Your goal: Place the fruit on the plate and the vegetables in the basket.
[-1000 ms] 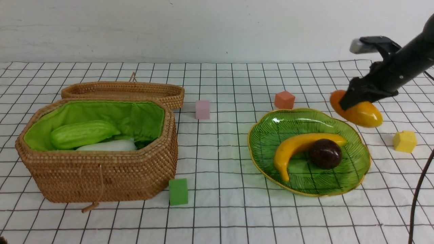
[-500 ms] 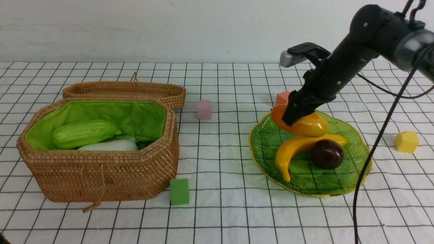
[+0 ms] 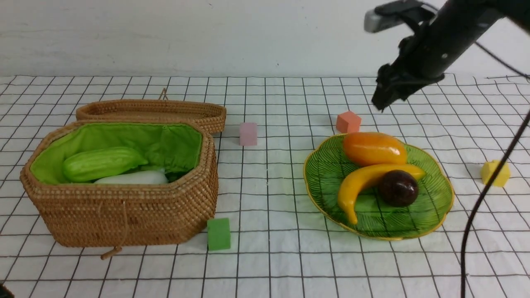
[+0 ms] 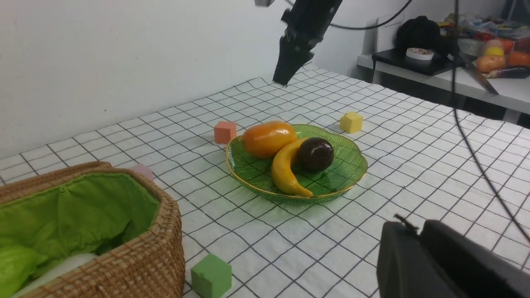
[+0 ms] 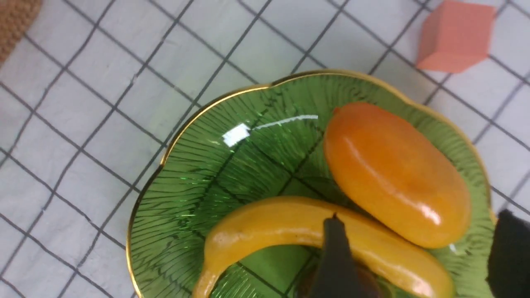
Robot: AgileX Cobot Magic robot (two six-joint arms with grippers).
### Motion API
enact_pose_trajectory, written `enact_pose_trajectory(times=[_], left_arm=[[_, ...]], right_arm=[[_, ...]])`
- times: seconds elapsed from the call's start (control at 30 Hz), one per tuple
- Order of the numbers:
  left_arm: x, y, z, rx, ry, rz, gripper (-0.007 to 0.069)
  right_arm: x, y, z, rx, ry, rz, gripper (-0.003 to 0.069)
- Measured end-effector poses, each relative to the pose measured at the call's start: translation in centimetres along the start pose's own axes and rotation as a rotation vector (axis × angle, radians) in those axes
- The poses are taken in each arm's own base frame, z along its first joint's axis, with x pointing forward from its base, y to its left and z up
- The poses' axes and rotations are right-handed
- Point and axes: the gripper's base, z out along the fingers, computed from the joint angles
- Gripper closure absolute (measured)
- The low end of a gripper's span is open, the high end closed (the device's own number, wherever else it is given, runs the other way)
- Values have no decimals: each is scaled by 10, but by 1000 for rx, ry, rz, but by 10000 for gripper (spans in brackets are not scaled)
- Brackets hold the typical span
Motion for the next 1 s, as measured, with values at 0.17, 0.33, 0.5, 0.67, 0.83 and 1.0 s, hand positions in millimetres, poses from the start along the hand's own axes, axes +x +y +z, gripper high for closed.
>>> enact_pose_trajectory(times=[0.17, 0.33, 0.5, 0.67, 0.83, 1.0], left_arm=[[0, 4, 0, -42, -4, 68, 570], [-1, 4, 0, -46, -5, 30, 570], [-1, 4, 0, -49, -6, 4, 570], [-1, 5, 0, -59, -7, 18, 569], [-1, 5, 0, -52, -6, 4, 564], [-1, 5, 0, -49, -6, -1, 564]], right_arm=[[10, 15, -61, 71, -51, 136, 557], [58, 43, -105, 79, -18, 240, 666], [140, 84, -135, 59, 42, 332, 657], [219, 119, -152, 62, 37, 434, 655], [287, 150, -174, 94, -163, 521, 655], [330, 163, -184, 156, -301, 518, 653]])
